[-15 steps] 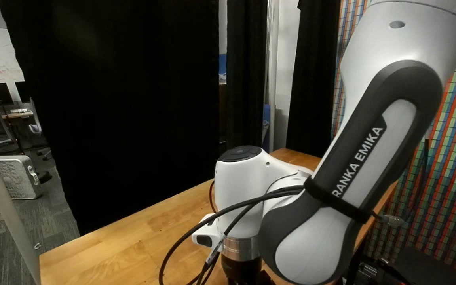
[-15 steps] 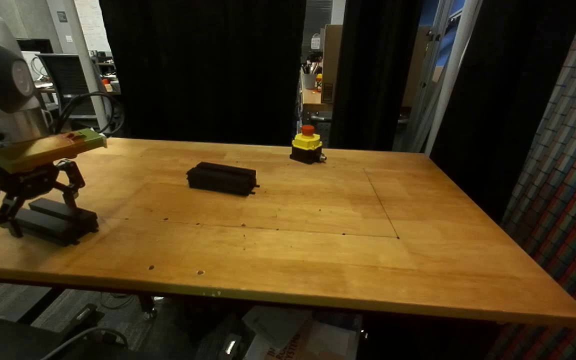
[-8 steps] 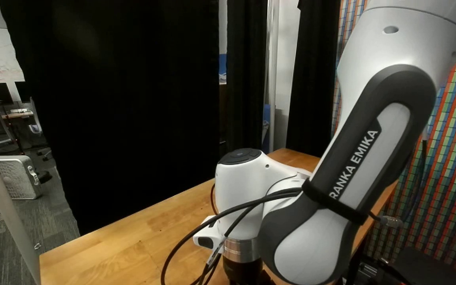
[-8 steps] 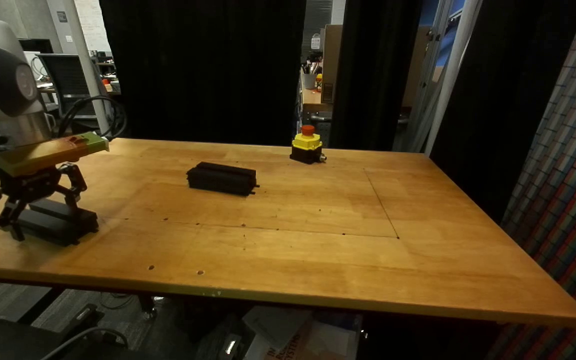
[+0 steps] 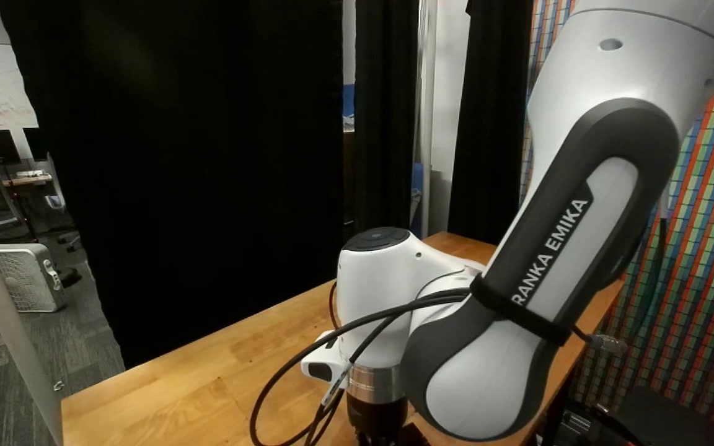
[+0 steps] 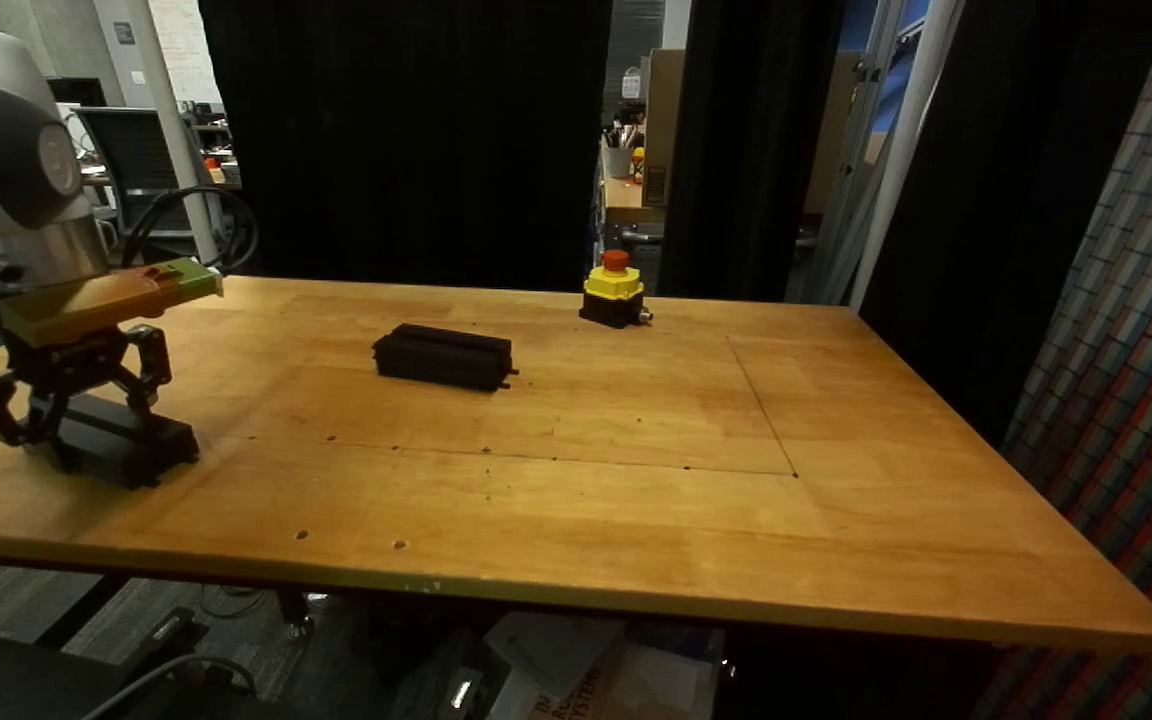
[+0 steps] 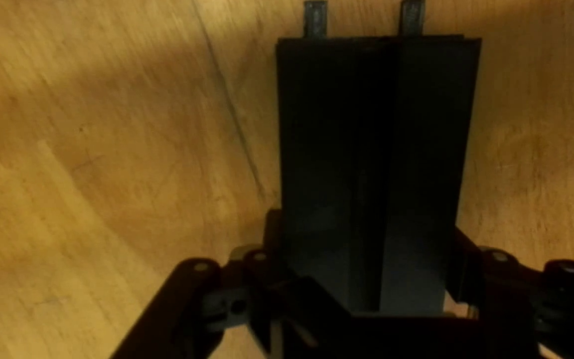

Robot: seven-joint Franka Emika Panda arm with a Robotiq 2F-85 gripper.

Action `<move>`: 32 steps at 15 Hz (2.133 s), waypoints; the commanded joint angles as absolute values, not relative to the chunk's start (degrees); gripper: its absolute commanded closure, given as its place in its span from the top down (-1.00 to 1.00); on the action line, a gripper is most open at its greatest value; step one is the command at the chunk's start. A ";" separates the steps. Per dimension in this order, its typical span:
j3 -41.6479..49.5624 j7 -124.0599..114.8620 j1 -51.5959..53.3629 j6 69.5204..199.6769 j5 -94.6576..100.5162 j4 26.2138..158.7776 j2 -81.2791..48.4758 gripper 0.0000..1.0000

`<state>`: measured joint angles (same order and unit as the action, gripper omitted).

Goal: Stack the black pieces together

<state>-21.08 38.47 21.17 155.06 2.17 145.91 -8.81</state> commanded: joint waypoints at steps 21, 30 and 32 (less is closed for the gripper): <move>-14.56 44.98 13.38 133.76 7.46 134.44 1.74 -0.09; -7.84 62.10 8.29 133.63 9.83 131.25 0.43 -0.09; -6.57 65.68 7.09 133.51 9.64 130.36 -0.72 -0.09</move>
<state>-7.92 60.85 8.59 134.32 8.91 132.49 0.40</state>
